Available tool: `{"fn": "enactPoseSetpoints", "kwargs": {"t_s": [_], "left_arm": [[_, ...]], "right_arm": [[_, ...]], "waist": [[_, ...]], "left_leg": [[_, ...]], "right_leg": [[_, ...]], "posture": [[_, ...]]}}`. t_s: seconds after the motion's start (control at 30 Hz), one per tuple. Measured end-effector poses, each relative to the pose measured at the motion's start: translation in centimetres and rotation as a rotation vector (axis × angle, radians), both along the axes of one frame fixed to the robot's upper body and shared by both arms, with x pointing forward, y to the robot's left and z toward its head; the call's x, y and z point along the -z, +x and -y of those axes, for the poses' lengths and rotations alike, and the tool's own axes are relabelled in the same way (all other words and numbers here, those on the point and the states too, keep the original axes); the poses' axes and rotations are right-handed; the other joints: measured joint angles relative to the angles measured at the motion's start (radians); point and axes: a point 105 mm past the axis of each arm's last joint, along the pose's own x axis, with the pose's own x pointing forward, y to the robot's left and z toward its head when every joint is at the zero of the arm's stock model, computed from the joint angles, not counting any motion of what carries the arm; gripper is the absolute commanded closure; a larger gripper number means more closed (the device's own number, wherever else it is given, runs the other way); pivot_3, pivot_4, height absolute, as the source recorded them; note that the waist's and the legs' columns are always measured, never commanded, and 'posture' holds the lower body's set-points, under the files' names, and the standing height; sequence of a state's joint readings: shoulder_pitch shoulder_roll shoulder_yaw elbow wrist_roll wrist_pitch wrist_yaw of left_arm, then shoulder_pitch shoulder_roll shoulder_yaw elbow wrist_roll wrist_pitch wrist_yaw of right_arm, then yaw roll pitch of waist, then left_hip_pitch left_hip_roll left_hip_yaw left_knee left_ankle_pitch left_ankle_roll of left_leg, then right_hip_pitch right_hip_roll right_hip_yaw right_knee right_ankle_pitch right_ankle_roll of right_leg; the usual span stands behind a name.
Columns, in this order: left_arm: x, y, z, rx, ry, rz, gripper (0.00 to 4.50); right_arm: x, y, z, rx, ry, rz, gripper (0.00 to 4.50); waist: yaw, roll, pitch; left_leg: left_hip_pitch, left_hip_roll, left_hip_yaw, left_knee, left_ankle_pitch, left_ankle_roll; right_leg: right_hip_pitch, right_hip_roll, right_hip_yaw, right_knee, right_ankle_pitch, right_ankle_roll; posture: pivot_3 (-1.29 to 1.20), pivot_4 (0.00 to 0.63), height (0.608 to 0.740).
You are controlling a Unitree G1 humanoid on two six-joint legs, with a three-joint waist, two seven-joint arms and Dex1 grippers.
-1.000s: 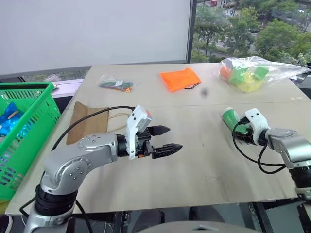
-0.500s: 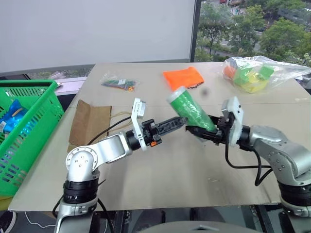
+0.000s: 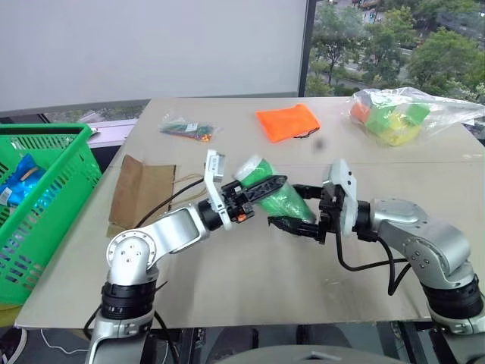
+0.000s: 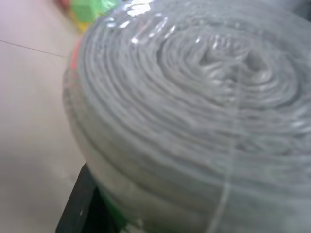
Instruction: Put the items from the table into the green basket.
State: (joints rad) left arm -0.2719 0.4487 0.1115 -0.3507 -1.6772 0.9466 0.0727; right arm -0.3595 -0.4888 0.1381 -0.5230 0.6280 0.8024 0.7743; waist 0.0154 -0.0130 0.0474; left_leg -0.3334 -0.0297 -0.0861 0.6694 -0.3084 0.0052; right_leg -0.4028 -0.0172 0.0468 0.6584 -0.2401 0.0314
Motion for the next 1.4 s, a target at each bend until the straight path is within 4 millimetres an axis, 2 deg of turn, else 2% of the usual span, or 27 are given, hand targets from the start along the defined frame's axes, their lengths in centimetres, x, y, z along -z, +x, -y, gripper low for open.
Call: {"fn": "enactPoseSetpoints", "kwargs": {"t_s": [0.07, 0.2, 0.27, 0.37, 0.5, 0.57, 0.63, 0.73, 0.8, 0.83, 0.9, 0.93, 1.0, 1.17, 1.23, 1.3, 1.4], "left_arm": [[-0.7, 1.0, -2.3, -0.117, 0.055, 0.051, 2.58], [-4.1, 2.7, -9.7, -0.451, 0.265, 0.229, 2.58], [-5.8, 3.0, -13.0, -0.588, 0.459, 0.339, 2.58], [-8.4, 3.1, -18.6, -0.804, 0.869, 0.502, 2.58], [-12.4, 2.3, -26.5, -1.139, 1.124, 0.587, 2.58], [-13.0, 1.7, -29.7, -1.237, 1.244, 0.574, 2.58], [-12.4, 1.6, -32.4, -1.29, 1.326, 0.536, 2.58], [-11.8, 1.5, -35.3, -1.36, 1.384, 0.472, 2.58], [-11.8, 1.5, -36.8, -1.385, 1.378, 0.441, 1.66], [-11.6, 1.6, -37.8, -1.385, 1.367, 0.416, 1.38], [-10.6, 1.2, -39.6, -1.373, 1.342, 0.35, 0.51], [-10.0, 1.3, -40.0, -1.355, 1.314, 0.332, 0.05], [-9.7, 1.5, -39.9, -1.318, 1.287, 0.337, 0.05], [-11.8, 4.0, -35.0, -1.147, 1.13, 0.53, 0.05], [-12.0, 5.5, -28.5, -0.972, 0.963, 0.647, 0.05], [-10.0, 6.0, -21.7, -0.731, 0.795, 0.652, 0.05], [-7.5, 5.2, -17.2, -0.542, 0.738, 0.62, 0.05]], "right_arm": [[0.1, 0.3, 0.6, 0.001, -0.044, 0.07, 0.03], [0.2, 1.3, 2.1, -0.004, -0.092, 0.17, 0.03], [-0.8, 1.2, 2.1, -0.046, -0.067, 0.234, 0.03], [-3.5, 0.9, 1.7, -0.105, -0.016, 0.364, 0.03], [-5.6, 0.6, 1.3, -0.147, 0.03, 0.436, 0.03], [-5.8, 0.5, 1.1, -0.159, 0.048, 0.437, 0.03], [-6.5, 0.3, 0.6, -0.179, 0.076, 0.445, 0.03], [-7.3, 0.0, 0.2, -0.2, 0.103, 0.456, 0.03], [-7.3, -0.2, 0.1, -0.203, 0.108, 0.454, 0.0], [-7.4, -0.2, 0.0, -0.202, 0.112, 0.456, 0.0], [-7.2, -0.3, 0.1, -0.192, 0.11, 0.456, 0.0], [-7.1, -0.3, 0.1, -0.187, 0.108, 0.452, 0.0], [-7.0, -0.3, 0.2, -0.18, 0.102, 0.449, 0.0], [-6.0, 0.4, 1.1, -0.101, 0.048, 0.408, 0.0], [-4.6, 1.3, 2.9, 0.009, 0.015, 0.353, 0.0], [-2.9, 2.2, 4.9, 0.107, -0.018, 0.297, 0.0], [-1.8, 3.1, 7.6, 0.217, -0.068, 0.26, 0.0]], "waist": [[0.003, 0.0, 0.0], [0.004, 0.0, 0.001], [0.005, 0.0, 0.002], [0.014, 0.0, 0.002], [0.042, 0.0, 0.002], [0.06, 0.0, 0.002], [0.084, 0.0, 0.002], [0.105, -0.005, 0.0], [0.113, -0.009, -0.002], [0.115, -0.01, -0.003], [0.112, -0.01, -0.003], [0.111, -0.011, -0.003], [0.108, -0.012, -0.004], [0.11, -0.016, -0.006], [0.116, -0.017, -0.008], [0.107, -0.016, -0.007], [0.082, -0.016, -0.007]], "left_leg": [[0.0, 0.0, -0.001, 0.0, 0.0, 0.0], [0.0, 0.0, -0.001, -0.001, 0.0, 0.0], [0.0, -0.001, -0.001, -0.001, 0.0, 0.0], [-0.001, -0.001, 0.0, -0.004, 0.0, 0.0], [-0.007, -0.001, -0.002, -0.005, 0.0, 0.0], [-0.012, 0.0, -0.003, -0.005, 0.001, -0.001], [-0.013, -0.001, -0.004, -0.004, 0.001, -0.001], [-0.015, -0.001, -0.006, -0.004, 0.001, -0.001], [-0.015, -0.001, -0.007, -0.004, 0.001, -0.001], [-0.015, -0.002, -0.007, -0.004, 0.001, -0.001], [-0.015, -0.003, -0.006, -0.003, 0.0, -0.001], [-0.015, -0.003, -0.006, -0.003, 0.0, 0.0], [-0.015, -0.002, -0.006, -0.002, -0.001, 0.002], [-0.015, -0.001, -0.007, -0.001, -0.001, 0.002], [-0.016, -0.003, -0.01, 0.001, -0.002, 0.003], [-0.016, -0.003, -0.006, 0.001, -0.002, 0.004], [-0.014, -0.002, -0.003, 0.0, -0.002, 0.003]], "right_leg": [[0.0, 0.0, -0.001, 0.0, 0.0, 0.0], [0.0, 0.001, -0.001, 0.0, 0.0, 0.0], [-0.001, 0.001, -0.001, -0.001, 0.0, 0.0], [-0.002, 0.001, -0.001, -0.002, 0.0, 0.0], [-0.009, 0.001, -0.003, -0.002, 0.0, -0.001], [-0.012, -0.001, -0.004, -0.001, 0.0, -0.001], [-0.013, -0.002, -0.006, -0.002, 0.0, -0.001], [-0.013, -0.002, -0.008, -0.003, 0.0, -0.001], [-0.013, -0.003, -0.009, -0.003, 0.0, -0.001], [-0.012, -0.003, -0.01, -0.003, 0.0, 0.0], [-0.012, -0.003, -0.01, -0.002, 0.0, 0.0], [-0.012, -0.003, -0.01, -0.002, 0.0, 0.0], [-0.012, -0.003, -0.01, -0.001, 0.0, 0.0], [-0.012, -0.01, -0.011, 0.0, 0.001, 0.0], [-0.01, -0.016, -0.011, 0.0, 0.001, 0.0], [-0.011, -0.016, -0.006, 0.001, 0.001, 0.001], [-0.012, -0.014, -0.004, 0.003, 0.001, 0.0]], "posture": [[0.13, 0.0, 0.74], [0.13, 0.0, 0.74], [0.2, 0.0, 0.74], [0.2, 0.0, 0.74], [0.23, 0.0, 0.74], [0.23, 0.0, 0.74], [0.23, 0.0, 0.74], [0.22, 0.0, 0.74], [0.21, 0.0, 0.74], [0.2, 0.0, 0.74], [0.19, 0.0, 0.74], [0.19, 0.0, 0.74], [0.18, 0.0, 0.74], [0.17, 0.0, 0.74], [0.16, 0.0, 0.74], [0.13, 0.0, 0.74], [0.1, 0.0, 0.74]]}}
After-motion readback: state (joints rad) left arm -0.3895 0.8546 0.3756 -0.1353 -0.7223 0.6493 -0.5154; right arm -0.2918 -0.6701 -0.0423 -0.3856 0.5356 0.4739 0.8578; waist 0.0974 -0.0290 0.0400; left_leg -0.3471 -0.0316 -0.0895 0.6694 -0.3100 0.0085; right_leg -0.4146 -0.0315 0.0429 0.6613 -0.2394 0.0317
